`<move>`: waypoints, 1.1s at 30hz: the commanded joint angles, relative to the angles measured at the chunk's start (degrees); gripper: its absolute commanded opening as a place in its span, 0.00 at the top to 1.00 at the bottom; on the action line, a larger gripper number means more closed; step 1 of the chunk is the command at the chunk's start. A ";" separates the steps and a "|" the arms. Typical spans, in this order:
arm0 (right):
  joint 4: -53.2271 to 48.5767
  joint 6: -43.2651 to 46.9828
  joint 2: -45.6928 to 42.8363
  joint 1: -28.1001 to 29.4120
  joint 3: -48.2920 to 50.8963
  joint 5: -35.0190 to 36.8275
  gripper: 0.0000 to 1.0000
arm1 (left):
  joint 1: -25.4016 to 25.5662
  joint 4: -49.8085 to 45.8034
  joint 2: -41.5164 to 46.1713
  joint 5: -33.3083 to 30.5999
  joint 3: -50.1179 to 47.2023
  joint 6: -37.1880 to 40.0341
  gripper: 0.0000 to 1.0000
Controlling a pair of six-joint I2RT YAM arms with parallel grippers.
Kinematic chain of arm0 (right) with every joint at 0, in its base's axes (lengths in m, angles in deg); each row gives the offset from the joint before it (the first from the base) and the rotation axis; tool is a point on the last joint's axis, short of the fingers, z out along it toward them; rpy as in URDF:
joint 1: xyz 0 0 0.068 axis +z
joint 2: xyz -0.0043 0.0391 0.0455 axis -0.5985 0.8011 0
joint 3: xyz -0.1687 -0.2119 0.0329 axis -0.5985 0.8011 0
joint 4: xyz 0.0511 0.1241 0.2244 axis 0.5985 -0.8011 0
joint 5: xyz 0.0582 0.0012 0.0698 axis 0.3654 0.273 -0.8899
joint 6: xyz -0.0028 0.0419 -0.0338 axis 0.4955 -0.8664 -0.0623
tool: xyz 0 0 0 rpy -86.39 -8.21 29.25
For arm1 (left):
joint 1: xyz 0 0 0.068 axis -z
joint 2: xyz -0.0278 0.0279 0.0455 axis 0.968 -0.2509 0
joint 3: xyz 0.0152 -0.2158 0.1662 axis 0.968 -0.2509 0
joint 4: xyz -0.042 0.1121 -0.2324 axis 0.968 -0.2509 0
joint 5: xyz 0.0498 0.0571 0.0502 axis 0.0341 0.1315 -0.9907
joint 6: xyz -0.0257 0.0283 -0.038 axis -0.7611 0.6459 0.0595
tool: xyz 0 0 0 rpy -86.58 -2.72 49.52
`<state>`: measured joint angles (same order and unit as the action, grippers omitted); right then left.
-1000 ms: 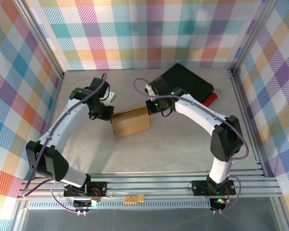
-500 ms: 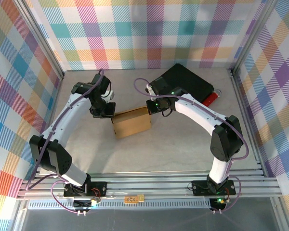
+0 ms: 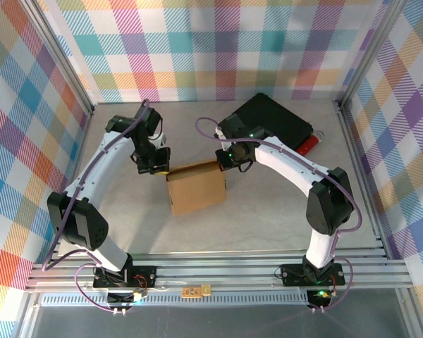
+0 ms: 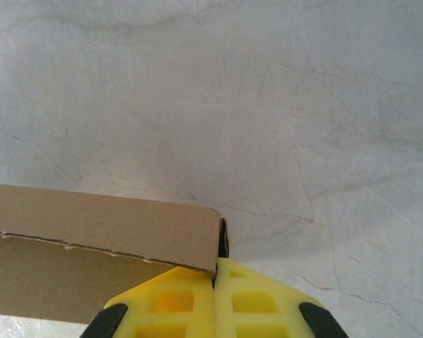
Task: Fold the paper box
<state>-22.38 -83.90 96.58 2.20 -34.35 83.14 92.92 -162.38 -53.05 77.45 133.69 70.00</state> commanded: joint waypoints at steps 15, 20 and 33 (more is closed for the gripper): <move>-0.98 -1.29 -1.60 0.72 0.42 -1.25 1.00 | -0.84 -1.83 3.30 1.44 -1.01 -0.88 0.57; -0.88 -1.23 -2.06 0.76 0.41 -1.08 1.00 | -0.84 -3.15 5.79 -0.21 -1.66 -0.05 0.53; -1.05 -1.22 -2.56 0.77 0.25 -1.17 1.00 | -0.80 -0.66 5.80 -4.16 -7.87 5.85 0.61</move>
<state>-22.82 -84.34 96.08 2.68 -34.33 82.53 92.40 -164.87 -46.79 73.34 126.39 73.78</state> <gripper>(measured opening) 0.065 0.392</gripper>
